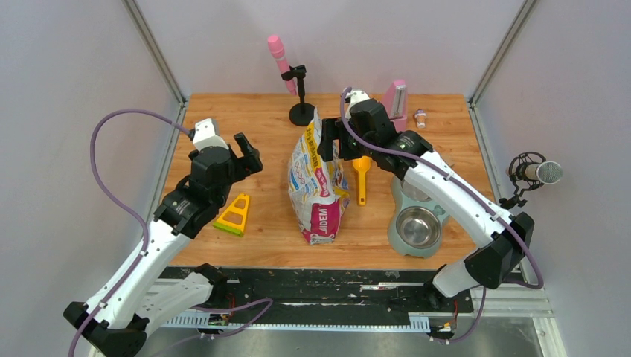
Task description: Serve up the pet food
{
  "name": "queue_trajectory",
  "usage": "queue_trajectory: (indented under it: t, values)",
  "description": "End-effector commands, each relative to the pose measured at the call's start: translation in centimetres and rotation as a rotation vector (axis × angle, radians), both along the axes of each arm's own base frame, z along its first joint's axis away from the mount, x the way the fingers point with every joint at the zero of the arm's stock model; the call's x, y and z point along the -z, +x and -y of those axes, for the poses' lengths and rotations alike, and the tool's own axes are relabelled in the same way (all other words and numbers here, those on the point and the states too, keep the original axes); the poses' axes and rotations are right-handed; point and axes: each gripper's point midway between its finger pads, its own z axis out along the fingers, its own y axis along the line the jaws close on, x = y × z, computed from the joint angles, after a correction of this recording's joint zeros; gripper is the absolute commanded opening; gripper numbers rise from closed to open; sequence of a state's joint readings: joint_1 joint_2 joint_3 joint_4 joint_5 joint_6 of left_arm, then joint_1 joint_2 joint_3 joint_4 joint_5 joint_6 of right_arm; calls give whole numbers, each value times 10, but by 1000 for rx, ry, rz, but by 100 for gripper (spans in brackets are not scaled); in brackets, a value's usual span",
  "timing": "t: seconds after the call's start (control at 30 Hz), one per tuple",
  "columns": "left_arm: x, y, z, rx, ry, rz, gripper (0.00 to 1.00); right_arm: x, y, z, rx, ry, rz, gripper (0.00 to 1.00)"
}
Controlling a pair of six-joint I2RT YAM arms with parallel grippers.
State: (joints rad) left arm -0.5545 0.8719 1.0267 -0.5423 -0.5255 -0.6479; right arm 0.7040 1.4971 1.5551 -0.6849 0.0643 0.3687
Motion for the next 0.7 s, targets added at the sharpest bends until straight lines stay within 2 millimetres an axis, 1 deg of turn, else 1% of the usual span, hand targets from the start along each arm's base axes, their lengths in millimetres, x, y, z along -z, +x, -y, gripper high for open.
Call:
queue_trajectory:
  t: [0.0, 0.13, 0.27, 0.43, 0.6, 0.67]
  values:
    - [-5, 1, -6, -26, -8, 32, 100, -20, 2, 18, 81, -35, 38, 80]
    - [-5, 3, 0, -3, -19, 34, 100, -32, -4, 15, 54, -3, 49, 79]
    - [-4, 5, 5, 19, -25, 31, 100, -40, -8, 16, 51, 19, 63, 78]
    - [-2, 6, 9, 34, -27, 21, 100, -35, -9, 19, 59, 6, 58, 76]
    - [-2, 6, 10, 37, -27, 22, 100, -31, -6, 23, 81, -16, 57, 65]
    - [-3, 6, 10, 39, -27, 23, 100, -26, -7, 22, 73, -28, 44, 62]
